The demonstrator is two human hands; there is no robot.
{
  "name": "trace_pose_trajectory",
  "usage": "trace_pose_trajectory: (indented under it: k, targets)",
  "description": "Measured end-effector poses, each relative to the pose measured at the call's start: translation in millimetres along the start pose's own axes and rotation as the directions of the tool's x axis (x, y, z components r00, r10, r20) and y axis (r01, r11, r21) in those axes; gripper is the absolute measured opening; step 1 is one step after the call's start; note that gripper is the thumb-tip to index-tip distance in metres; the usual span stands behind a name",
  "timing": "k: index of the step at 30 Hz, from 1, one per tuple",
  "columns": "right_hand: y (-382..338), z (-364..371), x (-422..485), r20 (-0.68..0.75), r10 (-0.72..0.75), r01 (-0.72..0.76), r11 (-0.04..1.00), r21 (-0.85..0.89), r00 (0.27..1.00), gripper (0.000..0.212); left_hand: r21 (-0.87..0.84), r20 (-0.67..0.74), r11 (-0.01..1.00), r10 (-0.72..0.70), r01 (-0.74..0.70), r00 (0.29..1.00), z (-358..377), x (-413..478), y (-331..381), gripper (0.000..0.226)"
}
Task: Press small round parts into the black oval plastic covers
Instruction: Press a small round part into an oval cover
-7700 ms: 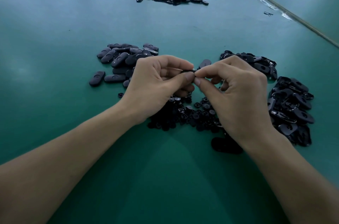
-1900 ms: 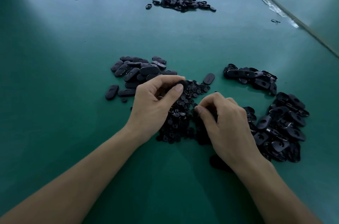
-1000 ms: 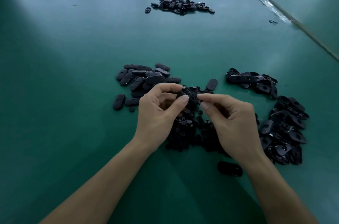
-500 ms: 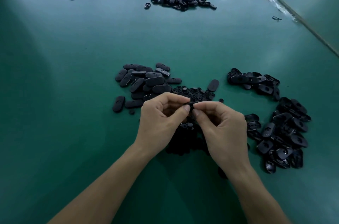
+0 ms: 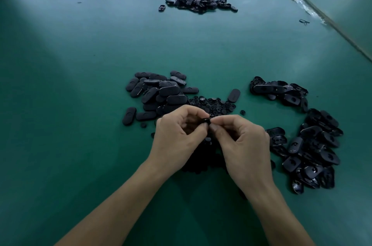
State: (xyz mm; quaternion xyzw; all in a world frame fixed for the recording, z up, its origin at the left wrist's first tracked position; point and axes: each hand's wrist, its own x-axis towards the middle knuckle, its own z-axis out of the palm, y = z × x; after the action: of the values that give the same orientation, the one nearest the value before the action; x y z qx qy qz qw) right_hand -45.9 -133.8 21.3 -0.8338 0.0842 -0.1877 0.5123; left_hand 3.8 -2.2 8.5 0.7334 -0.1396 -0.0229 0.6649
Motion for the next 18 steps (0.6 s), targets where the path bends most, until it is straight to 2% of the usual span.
trace_pose_trajectory:
  k: [6,10,18]
  targets:
    - [-1.8,-1.0,-2.9,0.015,-0.017,0.018,0.999,-0.033,1.000,0.022,-0.016,0.043,1.000,-0.023,0.024,0.999,-0.9,0.5,-2.7,0.025]
    - [-0.8,-2.3,-0.2,0.006,-0.036,0.036,0.998,-0.050,0.999,0.022,-0.024,0.056,1.000,0.011,-0.009,0.998,-1.0,1.6,-3.8,0.023]
    - [5.0,-7.1,-2.5,0.033,0.018,-0.019,0.999,0.049,0.999,0.020,0.024,0.110,0.999,0.031,-0.034,0.993,1.8,2.0,-2.1,0.014]
